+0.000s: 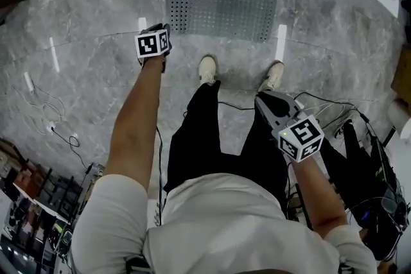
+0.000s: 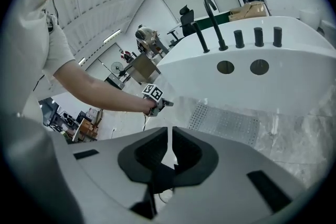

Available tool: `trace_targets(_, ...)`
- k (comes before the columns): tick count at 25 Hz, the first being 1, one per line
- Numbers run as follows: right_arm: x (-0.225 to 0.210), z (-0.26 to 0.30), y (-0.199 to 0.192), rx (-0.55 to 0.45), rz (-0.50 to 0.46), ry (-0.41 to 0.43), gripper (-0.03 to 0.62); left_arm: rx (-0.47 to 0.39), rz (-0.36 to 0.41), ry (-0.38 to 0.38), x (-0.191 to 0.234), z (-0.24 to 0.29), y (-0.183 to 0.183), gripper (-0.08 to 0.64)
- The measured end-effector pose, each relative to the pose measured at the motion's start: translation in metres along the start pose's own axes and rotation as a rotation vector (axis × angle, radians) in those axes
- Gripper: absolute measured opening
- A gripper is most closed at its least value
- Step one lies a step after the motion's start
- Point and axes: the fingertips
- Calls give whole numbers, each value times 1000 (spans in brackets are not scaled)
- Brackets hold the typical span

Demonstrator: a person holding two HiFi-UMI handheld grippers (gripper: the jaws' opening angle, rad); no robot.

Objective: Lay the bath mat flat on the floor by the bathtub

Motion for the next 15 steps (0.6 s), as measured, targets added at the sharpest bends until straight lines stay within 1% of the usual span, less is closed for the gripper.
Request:
trace_targets(2, 16, -4, 7, -35, -6, -24, 28, -21, 16, -34, -3, -28, 0, 91)
trace_targets(5, 42, -15, 8, -80, -21, -58, 15, -51, 58, -100, -16, -70, -6, 83)
trace_targets(9, 73, -33, 16, -116, -40, -70, 9, -67, 125, -164, -27, -124, -13, 52)
trace_targets(12, 80, -57, 18, -127, -63, -65, 9, -71, 138, -211, -47, -159, -18, 40)
trace_targets(15, 81, -87, 11, -144, -90, -62, 9, -51, 172, -238, -74, -189, -33, 32)
Point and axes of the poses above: the fingertips, and each gripper's own axes: z forward along the fingers, x to its left, y out of its top, and after that the axes turned 3 degrees about z, right-handed
